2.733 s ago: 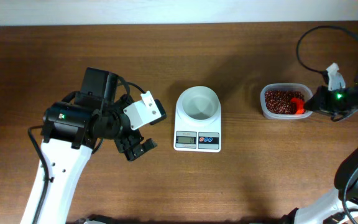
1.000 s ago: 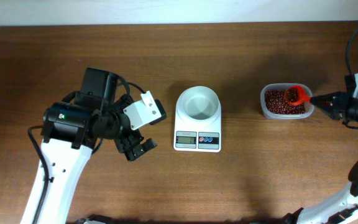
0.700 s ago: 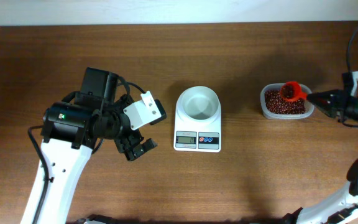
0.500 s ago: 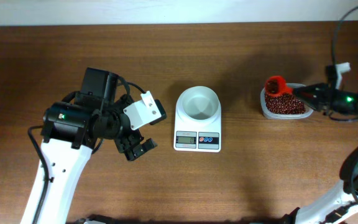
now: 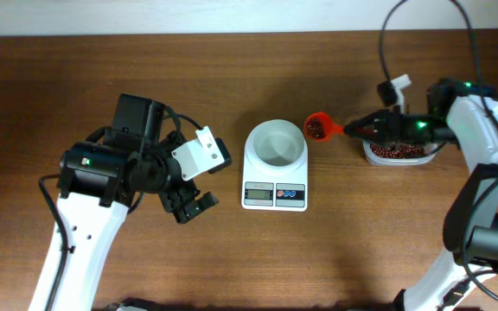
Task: Scoop and weigh 50g on scale
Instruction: 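Carry the filled scoop with the right gripper over the white bowl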
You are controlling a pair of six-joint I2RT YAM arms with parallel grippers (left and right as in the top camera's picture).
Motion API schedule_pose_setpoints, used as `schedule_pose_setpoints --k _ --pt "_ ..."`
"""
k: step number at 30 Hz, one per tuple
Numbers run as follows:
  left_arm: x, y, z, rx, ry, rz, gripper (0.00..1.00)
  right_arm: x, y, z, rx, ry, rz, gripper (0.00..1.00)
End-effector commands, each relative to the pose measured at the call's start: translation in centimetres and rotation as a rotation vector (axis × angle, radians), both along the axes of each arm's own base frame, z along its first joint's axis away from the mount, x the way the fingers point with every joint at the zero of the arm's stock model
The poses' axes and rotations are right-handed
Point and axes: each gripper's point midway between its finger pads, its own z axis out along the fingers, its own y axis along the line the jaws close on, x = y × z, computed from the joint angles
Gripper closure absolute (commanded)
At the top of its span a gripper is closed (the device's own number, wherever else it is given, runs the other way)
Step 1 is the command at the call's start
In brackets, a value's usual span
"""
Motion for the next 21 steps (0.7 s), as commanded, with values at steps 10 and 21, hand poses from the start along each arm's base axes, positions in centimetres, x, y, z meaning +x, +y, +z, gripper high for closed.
schedule_pose_setpoints --k 10,21 --pt "-0.3 0.1 0.2 -0.003 -0.012 -0.004 0.01 0.0 3.0 -0.1 0.032 -0.062 0.075 0.96" --pt "-0.3 0.1 0.2 -0.003 -0.012 -0.004 0.01 0.7 4.2 -1.2 -0.040 -0.181 0.129 0.96"
